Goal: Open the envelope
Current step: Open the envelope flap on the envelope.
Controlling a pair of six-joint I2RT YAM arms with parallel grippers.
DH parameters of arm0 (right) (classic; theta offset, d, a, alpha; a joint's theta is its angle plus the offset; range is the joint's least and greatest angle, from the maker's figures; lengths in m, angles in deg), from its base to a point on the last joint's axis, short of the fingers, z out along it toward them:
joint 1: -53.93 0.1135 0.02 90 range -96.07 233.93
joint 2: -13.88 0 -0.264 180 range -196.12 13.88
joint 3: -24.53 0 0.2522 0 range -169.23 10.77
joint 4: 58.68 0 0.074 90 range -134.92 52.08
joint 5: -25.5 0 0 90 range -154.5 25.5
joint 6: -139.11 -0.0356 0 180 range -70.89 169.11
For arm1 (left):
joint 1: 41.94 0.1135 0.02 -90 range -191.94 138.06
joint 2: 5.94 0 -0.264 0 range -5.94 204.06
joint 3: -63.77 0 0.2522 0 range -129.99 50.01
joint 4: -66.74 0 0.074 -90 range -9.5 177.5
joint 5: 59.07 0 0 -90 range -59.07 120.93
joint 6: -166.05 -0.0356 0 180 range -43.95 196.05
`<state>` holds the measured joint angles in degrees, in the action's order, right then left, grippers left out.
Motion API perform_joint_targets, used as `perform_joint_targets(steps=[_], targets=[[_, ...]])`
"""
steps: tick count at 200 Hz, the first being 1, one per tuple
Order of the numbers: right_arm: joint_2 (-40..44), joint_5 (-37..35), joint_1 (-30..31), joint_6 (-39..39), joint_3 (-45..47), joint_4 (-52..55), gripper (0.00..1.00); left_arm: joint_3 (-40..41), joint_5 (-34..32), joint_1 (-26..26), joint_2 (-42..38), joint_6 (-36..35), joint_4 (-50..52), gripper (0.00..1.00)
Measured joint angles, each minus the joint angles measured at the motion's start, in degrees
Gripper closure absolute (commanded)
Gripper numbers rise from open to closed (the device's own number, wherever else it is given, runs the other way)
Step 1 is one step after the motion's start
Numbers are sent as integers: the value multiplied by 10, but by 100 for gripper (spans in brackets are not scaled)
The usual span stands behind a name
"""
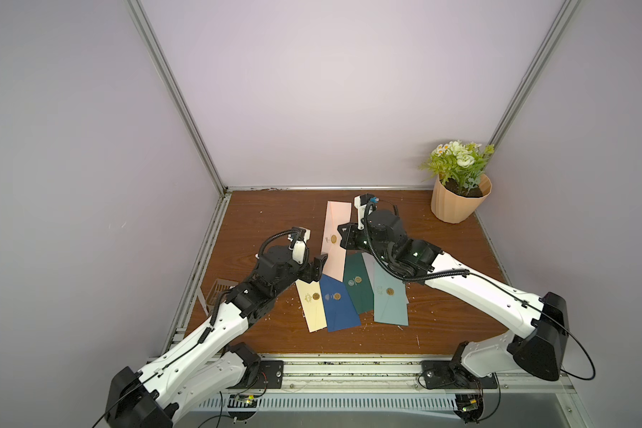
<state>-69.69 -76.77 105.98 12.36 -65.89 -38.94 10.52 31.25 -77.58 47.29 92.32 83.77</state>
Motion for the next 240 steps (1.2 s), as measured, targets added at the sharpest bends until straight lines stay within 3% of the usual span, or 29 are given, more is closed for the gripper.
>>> perform_joint_targets(steps=[133, 240], targets=[[-51, -9, 3, 19, -45, 21, 100, -11, 5, 0, 67, 0, -8, 15], [-51, -14, 4, 19, -56, 29, 100, -30, -58, -2, 86, 3, 1, 15]])
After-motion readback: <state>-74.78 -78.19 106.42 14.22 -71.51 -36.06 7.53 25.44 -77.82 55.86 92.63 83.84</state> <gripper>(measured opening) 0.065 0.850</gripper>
